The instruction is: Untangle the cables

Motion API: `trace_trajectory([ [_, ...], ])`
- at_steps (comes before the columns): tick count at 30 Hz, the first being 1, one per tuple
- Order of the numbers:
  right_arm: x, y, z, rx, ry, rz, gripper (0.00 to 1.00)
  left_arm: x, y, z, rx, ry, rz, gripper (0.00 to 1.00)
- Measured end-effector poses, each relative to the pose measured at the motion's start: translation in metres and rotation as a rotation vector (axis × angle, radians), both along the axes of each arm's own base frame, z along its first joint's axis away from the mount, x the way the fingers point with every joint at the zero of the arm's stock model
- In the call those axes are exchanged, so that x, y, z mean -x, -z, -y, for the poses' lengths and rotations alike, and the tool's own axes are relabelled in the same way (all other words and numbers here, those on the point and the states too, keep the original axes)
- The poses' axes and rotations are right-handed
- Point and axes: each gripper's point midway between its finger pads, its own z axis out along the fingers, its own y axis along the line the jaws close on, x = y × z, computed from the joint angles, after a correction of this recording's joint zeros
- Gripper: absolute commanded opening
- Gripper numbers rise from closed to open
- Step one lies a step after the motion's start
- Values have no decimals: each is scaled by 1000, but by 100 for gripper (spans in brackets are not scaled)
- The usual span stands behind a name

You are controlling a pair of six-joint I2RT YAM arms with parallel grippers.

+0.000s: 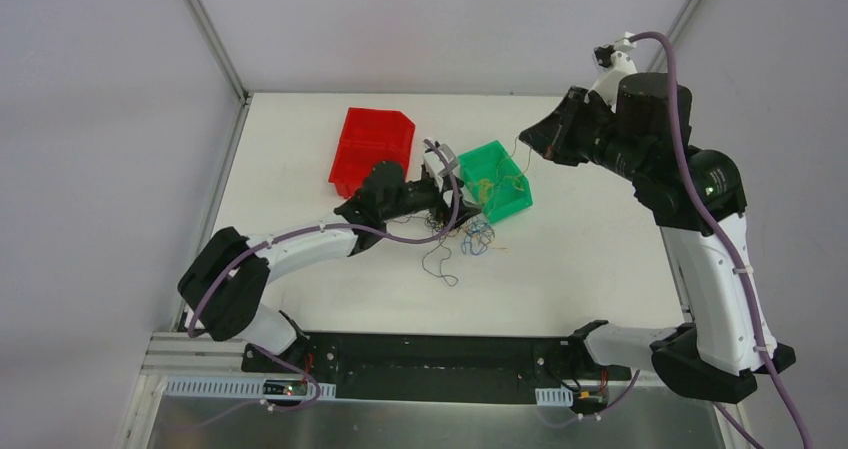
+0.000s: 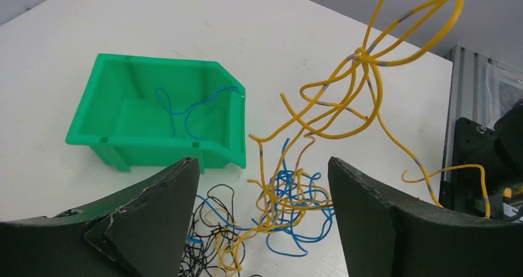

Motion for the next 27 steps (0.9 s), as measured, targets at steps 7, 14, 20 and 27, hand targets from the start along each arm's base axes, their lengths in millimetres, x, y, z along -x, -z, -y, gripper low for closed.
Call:
trace_trajectory([
  [7, -5, 24, 1, 73, 6, -72, 0, -5, 36, 11, -16, 28, -32, 76],
  [14, -2, 26, 2, 86, 4, -94, 0, -5, 70, 25, -21, 55, -79, 73],
  [20, -2, 17, 3, 75, 8, -74, 0, 9, 84, 42, -28, 104, -91, 68],
  [27, -2, 8, 4, 54, 18, -56, 0, 11, 95, 54, -47, 129, -95, 15],
])
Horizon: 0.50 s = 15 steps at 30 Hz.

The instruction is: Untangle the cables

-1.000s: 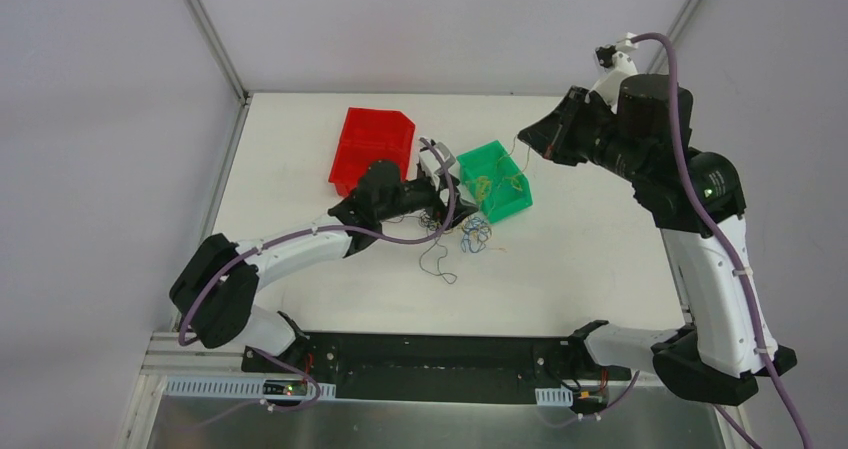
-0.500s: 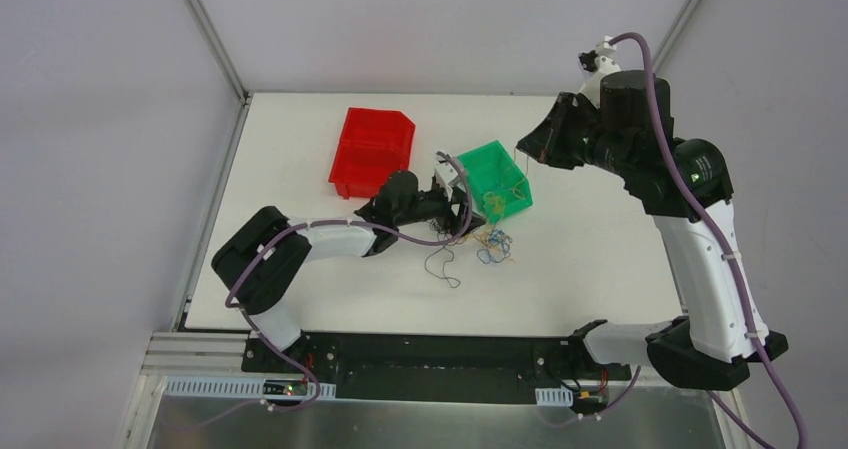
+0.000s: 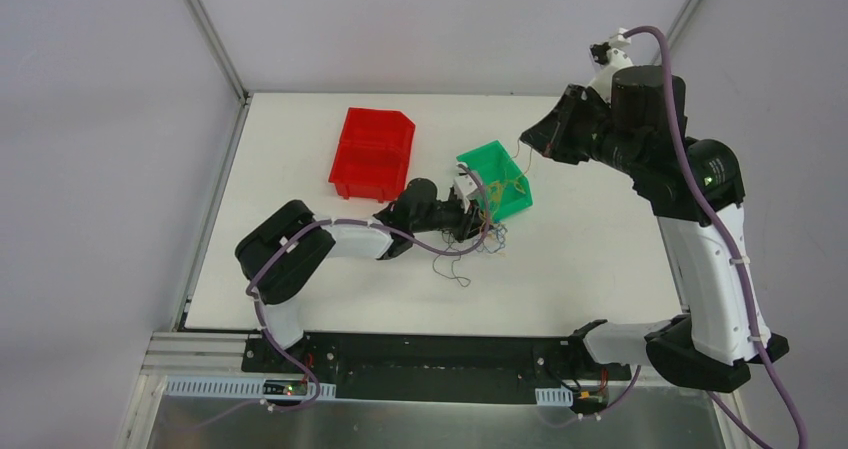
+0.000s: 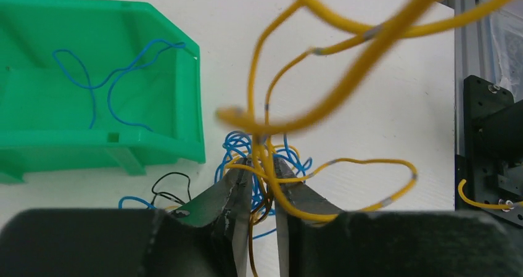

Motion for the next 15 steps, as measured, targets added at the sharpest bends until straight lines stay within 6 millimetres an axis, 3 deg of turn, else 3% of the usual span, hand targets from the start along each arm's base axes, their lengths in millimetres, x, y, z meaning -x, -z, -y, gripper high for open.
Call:
trace_trajectory([
  [5, -5, -9, 11, 0, 69, 32, 0, -10, -1, 0, -27, -36, 14, 8],
  [6, -6, -12, 18, 5, 109, 47, 0, -13, 2, -4, -50, -60, 14, 1],
  [8, -6, -18, 33, 10, 182, 81, 0, -19, 6, -13, -89, -118, 9, 0],
  [12, 5, -41, 83, -2, 391, 212, 0, -40, 0, -53, -194, -334, -12, 0],
  [15, 30, -54, 134, -39, 571, 338, 0, -59, -18, -109, -180, -521, -69, 0],
])
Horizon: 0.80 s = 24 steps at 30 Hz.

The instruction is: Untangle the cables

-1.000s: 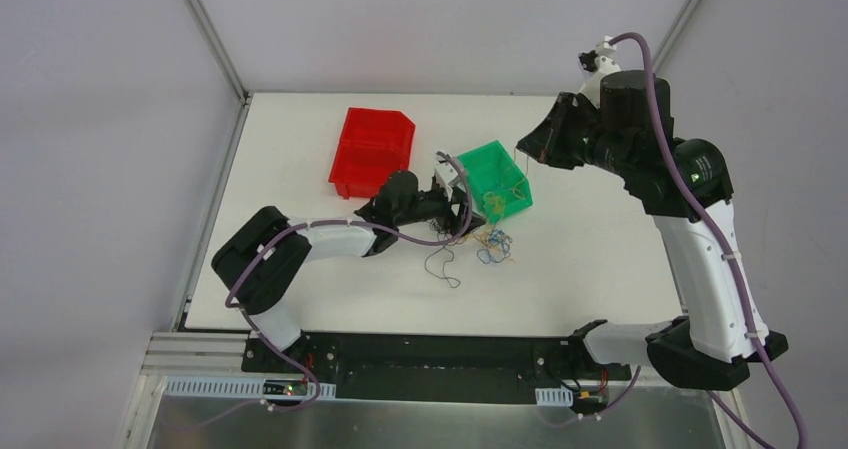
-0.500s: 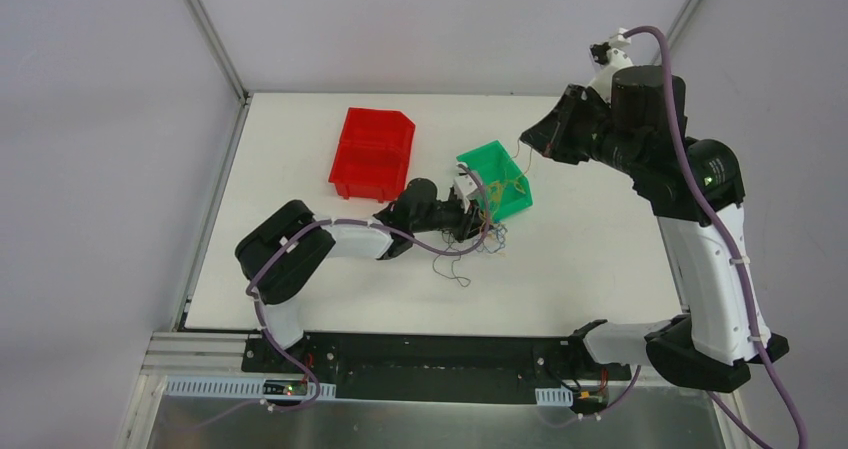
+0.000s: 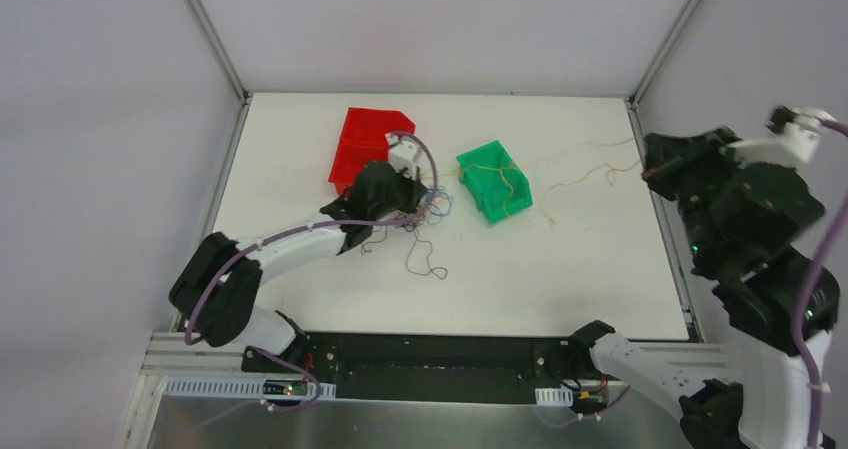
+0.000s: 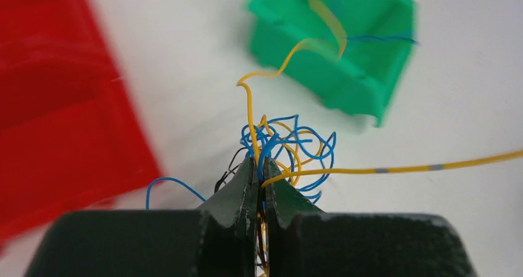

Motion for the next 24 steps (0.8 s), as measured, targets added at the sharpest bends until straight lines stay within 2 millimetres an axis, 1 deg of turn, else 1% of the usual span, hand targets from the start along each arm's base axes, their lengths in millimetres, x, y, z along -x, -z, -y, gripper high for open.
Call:
trace_trajectory([
  [2, 18, -6, 30, -28, 101, 77, 0, -10, -9, -52, 35, -154, -21, 0],
  [3, 26, -10, 43, -47, 149, 116, 0, -13, -10, -83, 45, -253, -30, 0],
  [4, 34, -14, 54, -66, 189, 149, 0, -12, -10, -105, 52, -324, -37, 0],
  [6, 38, -21, 66, -90, 243, 186, 0, -2, -8, -128, 55, -395, -47, 0],
  [7, 38, -24, 69, -98, 266, 198, 0, 4, -7, -134, 58, -412, -57, 0],
  [9, 32, -23, 68, -98, 280, 199, 0, 14, -5, -140, 58, -429, -67, 0],
  [11, 21, -18, 58, -82, 256, 179, 0, 21, -3, -144, 58, -430, -73, 0],
  [14, 1, -10, 41, -50, 226, 134, 0, 25, 2, -147, 52, -436, -88, 0],
  [17, -22, 2, 16, -11, 159, 78, 0, 27, 7, -148, 37, -435, -99, 0],
  [20, -40, 16, -22, 17, 4, 23, 0, 30, 11, -150, 14, -428, -109, 0],
  [23, -55, 30, -69, 21, -198, -28, 0, 32, 13, -152, 7, -431, -115, 0],
  [24, -59, 34, -82, 19, -251, -42, 0, 33, 12, -153, 9, -437, -114, 0],
])
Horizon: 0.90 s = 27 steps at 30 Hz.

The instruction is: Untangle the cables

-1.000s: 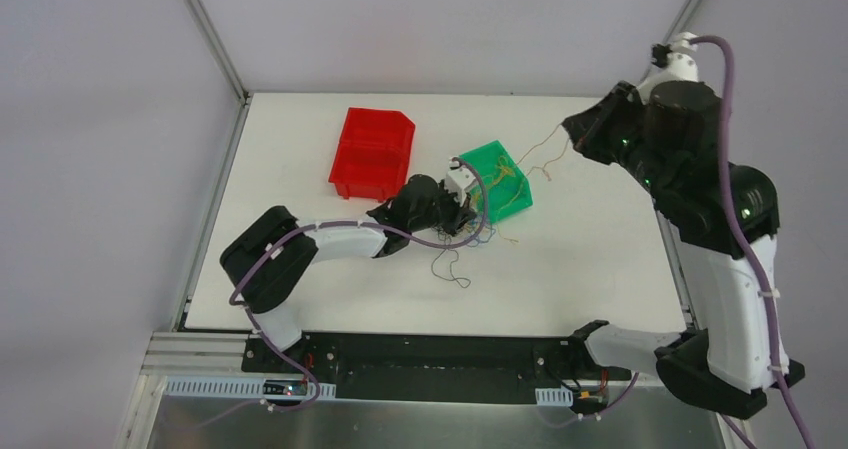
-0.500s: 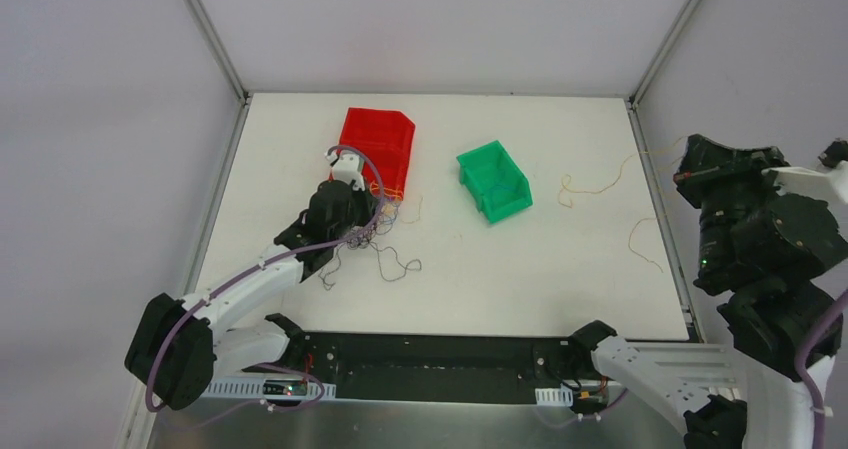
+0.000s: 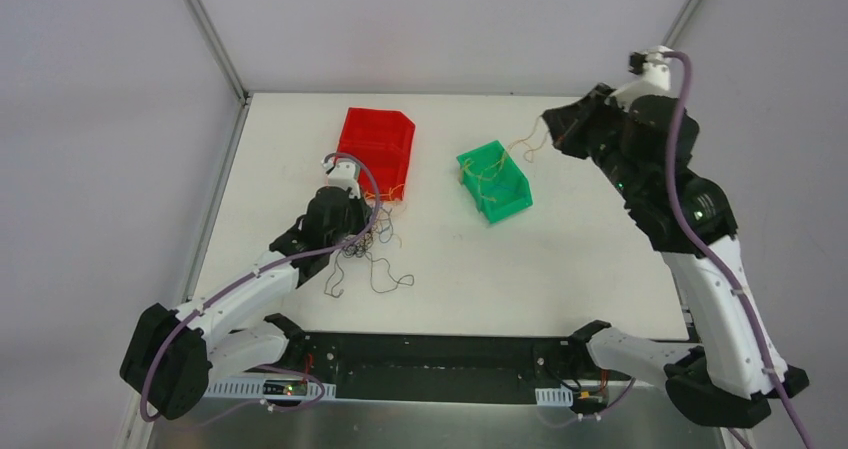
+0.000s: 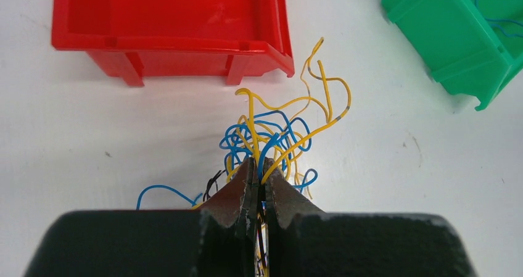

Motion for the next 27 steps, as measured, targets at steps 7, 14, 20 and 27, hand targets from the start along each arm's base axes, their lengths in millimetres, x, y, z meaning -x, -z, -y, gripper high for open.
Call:
trace_trajectory([
  [7, -39, 37, -103, -30, -358, -113, 0, 11, -2, -39, -10, -203, -12, 0],
  [14, -74, 64, -172, -56, -508, -134, 0, 31, 6, -93, -23, -473, 2, 0],
  [20, -95, 51, -225, -86, -601, -77, 0, 39, -7, -116, 12, -590, 68, 0],
  [27, -131, 33, -270, -132, -658, -2, 0, 44, -15, -127, 48, -647, 114, 0],
])
